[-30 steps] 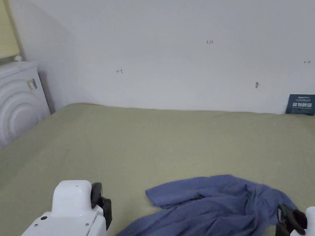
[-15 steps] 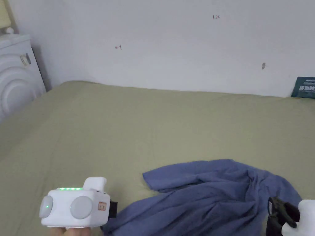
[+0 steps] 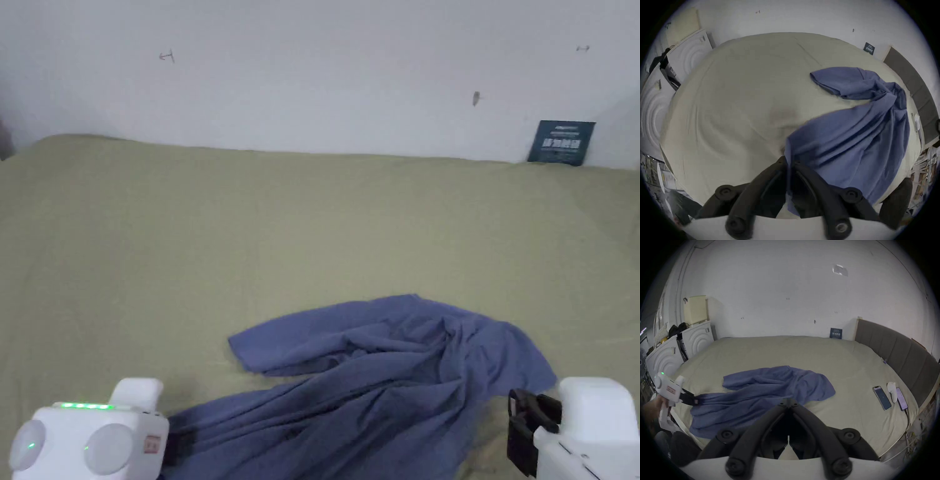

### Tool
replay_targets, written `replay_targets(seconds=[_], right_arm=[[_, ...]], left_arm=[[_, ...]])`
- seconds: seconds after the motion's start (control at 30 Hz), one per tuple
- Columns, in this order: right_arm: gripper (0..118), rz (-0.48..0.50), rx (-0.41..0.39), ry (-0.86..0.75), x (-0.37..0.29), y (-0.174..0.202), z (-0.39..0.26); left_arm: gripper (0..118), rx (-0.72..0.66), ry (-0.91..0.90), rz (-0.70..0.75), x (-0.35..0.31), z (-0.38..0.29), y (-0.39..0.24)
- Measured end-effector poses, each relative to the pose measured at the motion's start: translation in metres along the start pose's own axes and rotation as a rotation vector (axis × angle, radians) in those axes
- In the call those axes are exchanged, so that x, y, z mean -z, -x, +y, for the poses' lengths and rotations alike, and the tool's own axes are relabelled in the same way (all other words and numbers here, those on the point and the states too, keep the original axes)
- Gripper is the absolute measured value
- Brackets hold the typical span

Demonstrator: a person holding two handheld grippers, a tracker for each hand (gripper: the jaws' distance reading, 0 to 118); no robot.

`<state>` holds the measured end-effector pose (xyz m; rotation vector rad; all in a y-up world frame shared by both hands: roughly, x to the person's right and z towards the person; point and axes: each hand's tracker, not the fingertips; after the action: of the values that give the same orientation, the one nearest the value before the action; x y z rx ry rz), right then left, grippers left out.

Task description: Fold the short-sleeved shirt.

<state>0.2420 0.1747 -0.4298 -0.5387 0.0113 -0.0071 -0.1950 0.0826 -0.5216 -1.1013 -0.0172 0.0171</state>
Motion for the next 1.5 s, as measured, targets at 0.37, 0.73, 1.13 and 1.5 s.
replay_targets(seconds=[0.37, 0.73, 1.13, 1.5], right_arm=[[2, -0.092, 0.007, 0.242, 0.164, -0.129, 0.044], [110, 0.007, 0.076, 0.516, 0.258, -0.151, 0.029], [9, 0.018, 0.036, 0.388, 0.171, -0.146, 0.072], [9, 0.036, 0.011, 0.104, 0.01, -0.135, 0.175]], left_arm=[[2, -0.019, 0.001, -0.061, 0.006, -0.005, 0.001], [2, 0.002, 0.009, -0.052, 0.013, -0.003, -0.001], [2, -0.015, -0.053, -0.111, -0.038, 0.013, 0.021], [2, -0.062, -0.378, 0.056, -0.196, 0.098, 0.07]])
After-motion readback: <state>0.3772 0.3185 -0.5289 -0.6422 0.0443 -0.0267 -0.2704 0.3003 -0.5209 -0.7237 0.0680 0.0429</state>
